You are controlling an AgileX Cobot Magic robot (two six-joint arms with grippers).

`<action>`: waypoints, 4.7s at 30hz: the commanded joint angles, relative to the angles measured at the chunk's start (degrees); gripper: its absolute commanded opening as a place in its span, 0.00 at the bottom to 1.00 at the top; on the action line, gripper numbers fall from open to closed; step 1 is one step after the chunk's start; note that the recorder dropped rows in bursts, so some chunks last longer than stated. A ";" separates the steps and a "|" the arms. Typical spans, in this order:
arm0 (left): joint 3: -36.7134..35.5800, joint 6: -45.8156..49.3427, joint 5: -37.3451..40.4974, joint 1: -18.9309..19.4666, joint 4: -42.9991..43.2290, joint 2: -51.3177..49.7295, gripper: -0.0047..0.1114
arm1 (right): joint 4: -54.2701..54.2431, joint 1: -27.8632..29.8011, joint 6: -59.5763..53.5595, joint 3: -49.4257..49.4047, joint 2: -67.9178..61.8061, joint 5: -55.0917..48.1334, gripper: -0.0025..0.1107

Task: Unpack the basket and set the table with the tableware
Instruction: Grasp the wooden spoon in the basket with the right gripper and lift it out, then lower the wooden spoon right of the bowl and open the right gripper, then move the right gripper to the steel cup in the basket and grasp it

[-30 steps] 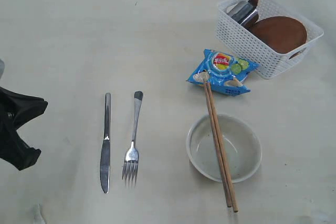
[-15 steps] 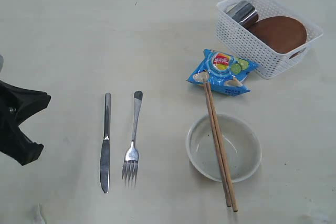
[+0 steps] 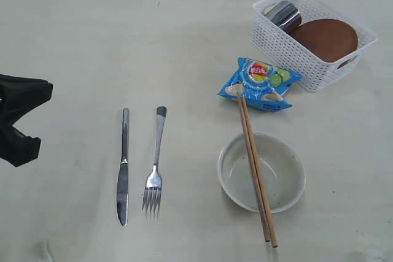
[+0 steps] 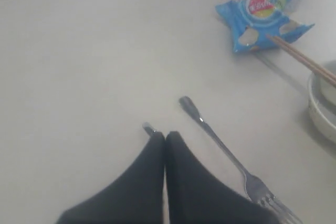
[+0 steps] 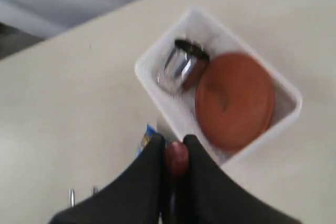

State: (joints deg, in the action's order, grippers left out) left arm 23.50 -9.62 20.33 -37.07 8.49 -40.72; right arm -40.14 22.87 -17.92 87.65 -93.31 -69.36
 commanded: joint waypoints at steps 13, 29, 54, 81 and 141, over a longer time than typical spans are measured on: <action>0.24 -1.08 -1.69 -0.21 0.09 11.35 0.04 | 5.64 -7.29 -23.67 -40.09 5.56 6.69 0.02; 0.24 -0.77 -2.07 -0.21 0.20 11.35 0.04 | -7.89 -7.29 -35.06 -45.22 -6.75 15.65 0.02; 0.24 -0.77 -2.04 -0.21 0.31 11.35 0.04 | -13.83 -7.29 -38.21 -45.12 -16.26 22.31 0.38; 0.24 -0.77 -2.06 -0.21 0.10 11.35 0.04 | -13.49 -10.26 -21.09 -8.04 -10.73 10.55 0.25; 0.24 -2.63 -2.06 -0.21 0.10 11.35 0.04 | -0.96 -19.73 -23.28 31.54 -47.69 -0.06 0.03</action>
State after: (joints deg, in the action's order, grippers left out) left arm 23.50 -11.88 18.85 -37.07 8.59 -29.67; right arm -42.29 2.99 -40.71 119.14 -140.78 -68.91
